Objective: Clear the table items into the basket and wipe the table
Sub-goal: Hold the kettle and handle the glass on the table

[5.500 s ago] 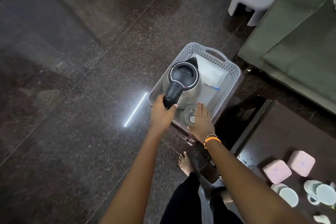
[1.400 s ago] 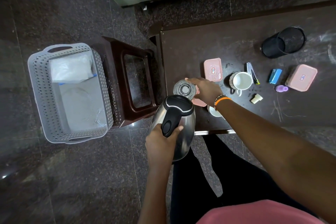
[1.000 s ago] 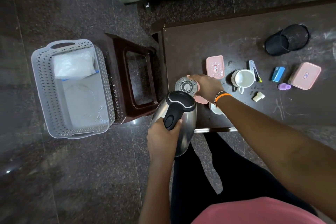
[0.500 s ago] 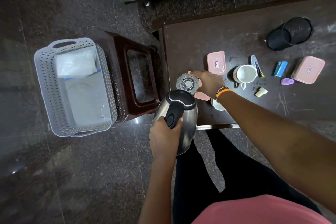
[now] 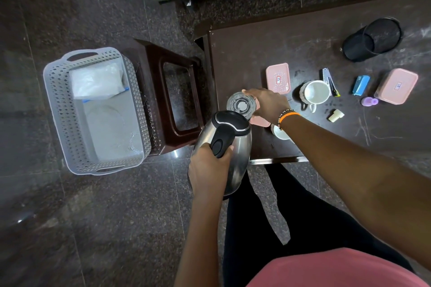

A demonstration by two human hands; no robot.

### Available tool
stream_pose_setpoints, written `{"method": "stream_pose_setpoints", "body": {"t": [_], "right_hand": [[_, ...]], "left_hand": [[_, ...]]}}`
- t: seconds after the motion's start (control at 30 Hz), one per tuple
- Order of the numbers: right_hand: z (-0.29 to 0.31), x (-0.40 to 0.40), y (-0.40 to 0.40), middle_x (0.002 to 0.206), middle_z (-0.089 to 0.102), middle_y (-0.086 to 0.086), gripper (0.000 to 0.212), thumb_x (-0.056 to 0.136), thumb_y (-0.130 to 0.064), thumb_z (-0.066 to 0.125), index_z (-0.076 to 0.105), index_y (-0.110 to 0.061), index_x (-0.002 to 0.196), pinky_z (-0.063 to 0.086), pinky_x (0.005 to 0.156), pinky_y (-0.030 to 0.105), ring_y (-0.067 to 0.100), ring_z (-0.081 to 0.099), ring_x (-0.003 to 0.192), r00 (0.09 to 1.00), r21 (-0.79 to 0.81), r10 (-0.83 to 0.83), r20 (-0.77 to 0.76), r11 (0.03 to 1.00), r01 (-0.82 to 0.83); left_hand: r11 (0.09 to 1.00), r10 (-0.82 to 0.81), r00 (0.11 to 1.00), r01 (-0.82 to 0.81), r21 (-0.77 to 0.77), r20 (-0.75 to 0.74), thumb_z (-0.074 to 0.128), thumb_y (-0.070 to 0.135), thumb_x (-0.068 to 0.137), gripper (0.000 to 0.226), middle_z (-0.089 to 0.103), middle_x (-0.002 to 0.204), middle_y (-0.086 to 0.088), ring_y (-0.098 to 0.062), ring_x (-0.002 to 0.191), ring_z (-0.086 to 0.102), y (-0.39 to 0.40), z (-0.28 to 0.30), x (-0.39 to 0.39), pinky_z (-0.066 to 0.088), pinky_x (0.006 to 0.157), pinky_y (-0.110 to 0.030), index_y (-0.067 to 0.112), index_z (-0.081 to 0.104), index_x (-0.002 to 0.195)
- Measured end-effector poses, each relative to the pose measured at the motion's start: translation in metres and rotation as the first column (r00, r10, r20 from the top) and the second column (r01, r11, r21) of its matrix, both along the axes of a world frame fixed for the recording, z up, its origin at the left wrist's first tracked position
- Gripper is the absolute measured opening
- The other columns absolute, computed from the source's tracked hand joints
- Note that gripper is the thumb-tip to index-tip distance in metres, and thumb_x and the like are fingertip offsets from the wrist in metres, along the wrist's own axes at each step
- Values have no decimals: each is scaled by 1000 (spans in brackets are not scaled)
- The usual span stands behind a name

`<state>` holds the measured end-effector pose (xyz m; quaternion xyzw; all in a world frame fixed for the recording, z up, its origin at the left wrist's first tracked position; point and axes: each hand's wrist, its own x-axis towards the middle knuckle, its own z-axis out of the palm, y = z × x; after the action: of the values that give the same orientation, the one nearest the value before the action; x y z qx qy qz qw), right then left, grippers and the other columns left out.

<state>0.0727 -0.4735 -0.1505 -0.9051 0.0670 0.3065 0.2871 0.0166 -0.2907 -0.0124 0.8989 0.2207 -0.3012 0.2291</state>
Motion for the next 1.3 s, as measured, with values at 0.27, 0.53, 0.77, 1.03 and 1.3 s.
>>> {"method": "stream_pose_setpoints", "body": {"t": [0.27,0.53,0.77,1.03,1.3], "right_hand": [[-3,-1,-1,135,54,1,64,78,-29,70,42,-33,135,48,90,44,28,55,120,1000,26,-12,-12,1000,13],[-5,-2,-1,133,57,2,62,77,-29,70,45,-31,133,48,90,45,28,56,119,1000,45,-31,2,999,31],[-4,-1,-2,134,56,1,63,77,-28,71,45,-31,134,48,90,45,27,55,120,999,47,-33,7,998,33],[-1,-3,0,134,56,4,62,80,-31,67,42,-31,136,49,89,45,30,56,119,1000,1,4,8,1000,-4],[4,0,3,133,57,6,57,82,-34,64,42,-31,135,48,90,46,34,58,116,1000,-33,-6,-14,999,5]], "left_hand": [[999,-35,999,34,-6,-27,65,49,75,36,65,77,-3,-26,75,61,2,4,5,51,67,-35,14,59,81],[996,-90,995,91,22,-36,64,47,78,39,67,85,-8,-32,83,62,-1,9,9,53,78,-44,10,59,87],[996,-85,995,86,14,-60,65,45,78,39,67,89,-11,-34,87,63,-1,11,11,53,80,-45,9,60,90],[995,-100,992,101,18,-77,64,45,79,41,67,92,-13,-36,89,62,-2,13,11,53,81,-46,7,59,93],[995,-95,993,97,24,-75,64,45,79,40,67,93,-13,-35,89,61,-4,13,10,53,79,-45,7,58,92]]}}
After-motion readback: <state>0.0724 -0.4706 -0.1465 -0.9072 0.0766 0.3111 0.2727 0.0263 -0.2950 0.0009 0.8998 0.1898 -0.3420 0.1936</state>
